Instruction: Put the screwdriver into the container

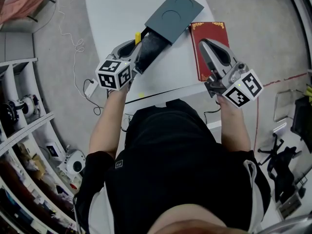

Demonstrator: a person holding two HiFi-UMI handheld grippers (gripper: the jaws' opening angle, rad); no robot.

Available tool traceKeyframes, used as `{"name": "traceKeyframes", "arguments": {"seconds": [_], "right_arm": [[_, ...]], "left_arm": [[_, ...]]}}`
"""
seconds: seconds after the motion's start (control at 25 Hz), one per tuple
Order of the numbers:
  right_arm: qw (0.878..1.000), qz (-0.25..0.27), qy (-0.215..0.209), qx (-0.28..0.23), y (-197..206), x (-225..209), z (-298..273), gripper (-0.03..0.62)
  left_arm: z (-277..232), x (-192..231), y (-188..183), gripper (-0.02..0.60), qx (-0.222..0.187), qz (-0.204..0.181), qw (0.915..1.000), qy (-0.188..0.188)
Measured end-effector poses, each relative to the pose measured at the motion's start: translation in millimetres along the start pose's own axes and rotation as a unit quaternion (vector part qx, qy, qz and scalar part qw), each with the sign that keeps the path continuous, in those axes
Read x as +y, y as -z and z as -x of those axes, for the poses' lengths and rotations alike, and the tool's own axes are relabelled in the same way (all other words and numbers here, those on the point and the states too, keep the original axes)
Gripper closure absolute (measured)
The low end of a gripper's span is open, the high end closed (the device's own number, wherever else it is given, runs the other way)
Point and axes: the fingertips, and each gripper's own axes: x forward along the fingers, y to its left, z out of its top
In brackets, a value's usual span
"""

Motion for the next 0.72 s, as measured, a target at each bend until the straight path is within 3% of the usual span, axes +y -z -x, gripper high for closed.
{"name": "traceKeyframes", "arguments": {"seconds": [0.36,0.72], "right_arm": [[1.0,-0.019,0.003,0.005,12.9,-19.9,8.6,0.563],[1.0,-0.024,0.001,0.001,11.8,-21.0,8.2,0.564]], "left_arm": [[-44.3,10.2,42.1,0.506,0.084,0.005,0.9964,0.001],[-60.1,17.1,72.5,0.505,0.176,-0.016,0.9842,-0.017]]}}
